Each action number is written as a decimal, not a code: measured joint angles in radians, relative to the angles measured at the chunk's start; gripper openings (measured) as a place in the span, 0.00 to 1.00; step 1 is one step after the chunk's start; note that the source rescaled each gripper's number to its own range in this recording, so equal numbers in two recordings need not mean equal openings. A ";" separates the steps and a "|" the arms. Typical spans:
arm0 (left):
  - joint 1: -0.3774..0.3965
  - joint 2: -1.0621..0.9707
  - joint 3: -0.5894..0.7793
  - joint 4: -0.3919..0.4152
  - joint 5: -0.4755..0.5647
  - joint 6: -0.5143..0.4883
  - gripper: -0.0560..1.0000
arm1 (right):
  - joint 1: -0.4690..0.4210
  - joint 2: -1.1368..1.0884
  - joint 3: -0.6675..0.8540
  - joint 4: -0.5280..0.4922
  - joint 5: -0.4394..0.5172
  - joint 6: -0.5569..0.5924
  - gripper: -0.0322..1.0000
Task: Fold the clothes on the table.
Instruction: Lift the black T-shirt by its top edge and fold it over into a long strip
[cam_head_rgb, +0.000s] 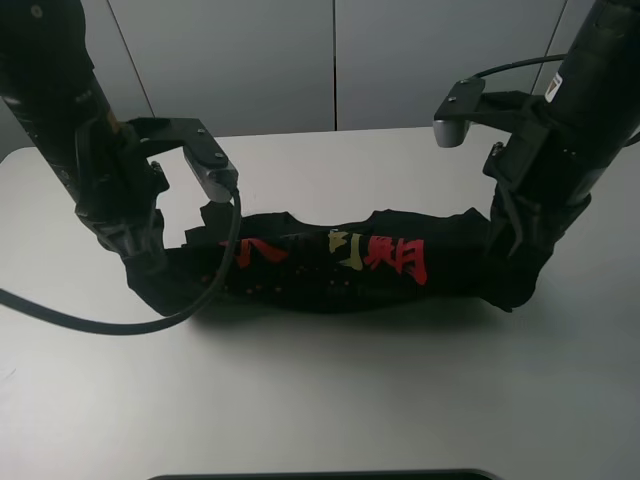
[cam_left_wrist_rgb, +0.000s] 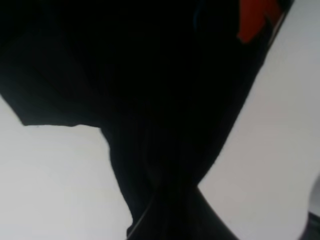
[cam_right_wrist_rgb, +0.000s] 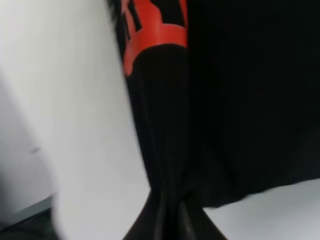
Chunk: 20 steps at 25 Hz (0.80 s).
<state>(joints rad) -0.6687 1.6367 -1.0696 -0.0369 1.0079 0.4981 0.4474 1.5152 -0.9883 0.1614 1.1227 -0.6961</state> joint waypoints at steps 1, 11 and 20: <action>0.000 0.000 0.000 0.013 -0.038 -0.022 0.05 | 0.000 0.000 0.006 -0.028 -0.050 0.009 0.03; 0.040 0.044 0.036 0.262 -0.340 -0.393 0.05 | 0.000 0.150 0.051 -0.323 -0.446 0.268 0.03; 0.097 0.140 0.098 0.326 -0.613 -0.498 0.08 | 0.000 0.302 0.053 -0.640 -0.635 0.600 0.03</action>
<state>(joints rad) -0.5721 1.7766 -0.9713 0.2895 0.3953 0.0000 0.4479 1.8171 -0.9355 -0.4785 0.4875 -0.0961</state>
